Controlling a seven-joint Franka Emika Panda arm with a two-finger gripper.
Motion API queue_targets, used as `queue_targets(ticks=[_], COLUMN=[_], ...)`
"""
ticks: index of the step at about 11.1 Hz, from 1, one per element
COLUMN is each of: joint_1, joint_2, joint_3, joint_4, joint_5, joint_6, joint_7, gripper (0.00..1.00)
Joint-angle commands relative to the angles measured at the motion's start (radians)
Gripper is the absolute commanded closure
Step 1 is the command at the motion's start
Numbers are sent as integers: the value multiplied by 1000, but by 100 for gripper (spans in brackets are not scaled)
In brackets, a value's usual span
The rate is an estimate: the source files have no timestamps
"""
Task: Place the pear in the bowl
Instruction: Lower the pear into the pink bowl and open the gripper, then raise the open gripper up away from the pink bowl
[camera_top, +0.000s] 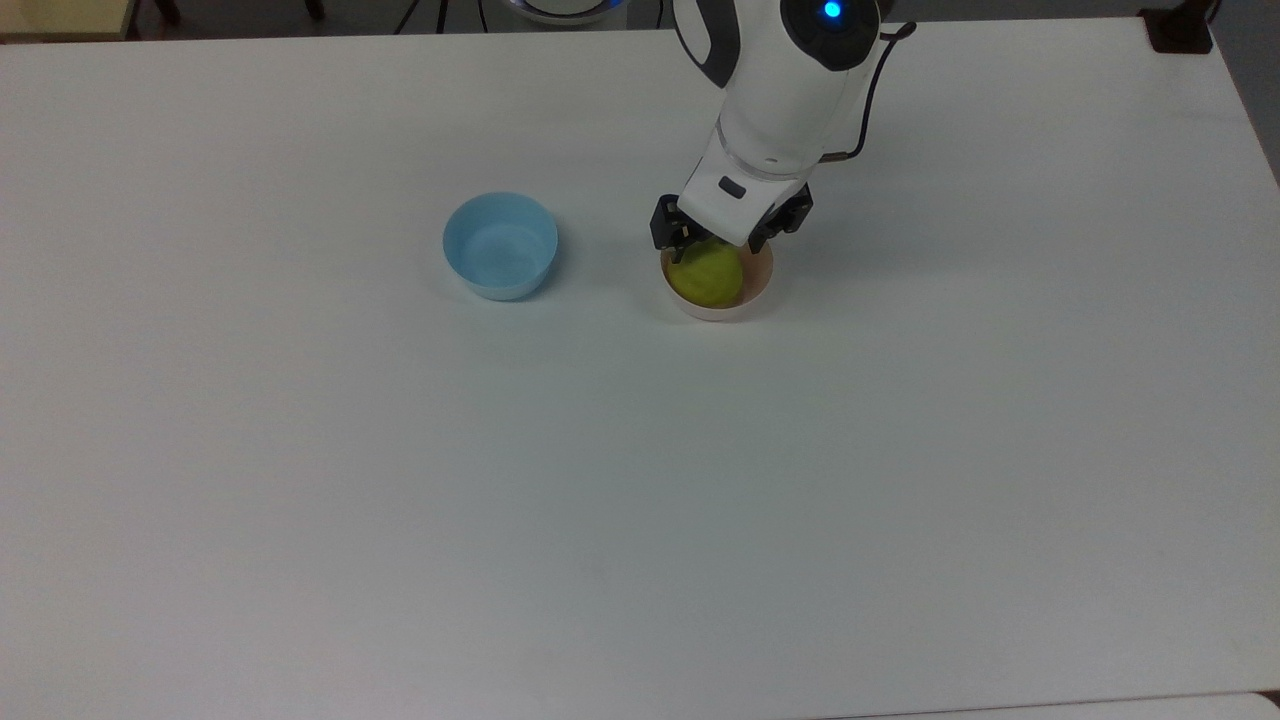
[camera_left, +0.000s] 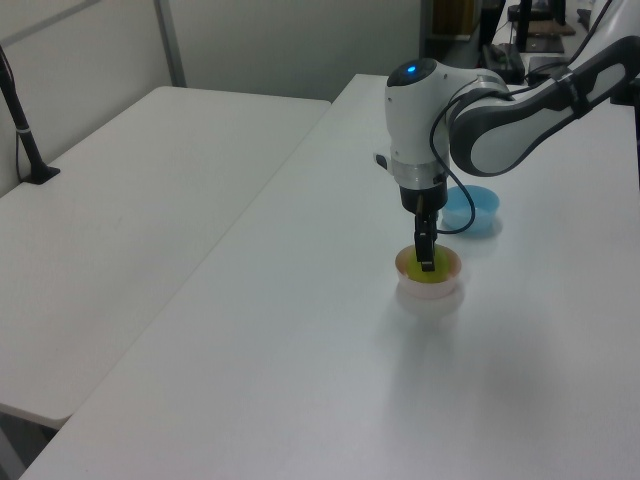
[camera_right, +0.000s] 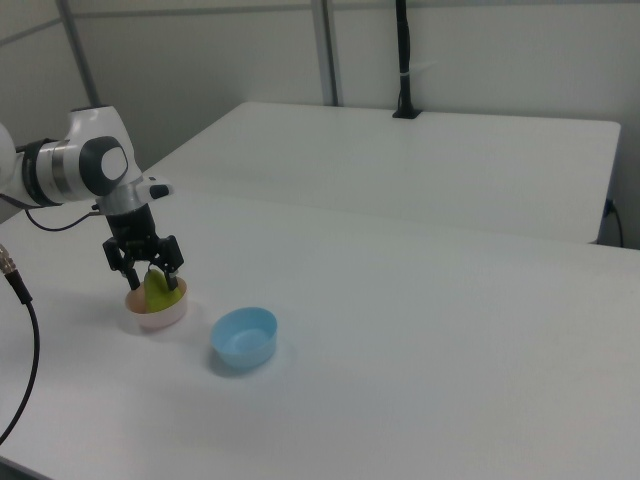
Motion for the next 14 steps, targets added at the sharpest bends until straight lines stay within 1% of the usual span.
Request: queue_targets(ticks=[1,4,6,8,10,11,14], joint_1=[14,-17,-64,-101,-155,-184,-268], joint_2=[-38,-122,-184,-256,-337,-363,-369], joint_3=[-12,-19,-22,-32,-32,-33,-35], joint_4=[-2,47,93,98,100,101,182], joint_5=[14,14,14,14,14,17,84], joint_6=[-29,-131,-235,-301,-368,-390,-496], joint_7=[8,-18,-63,-63,-68,-75,-192], gripper=[0,0,0,0,0,0,0])
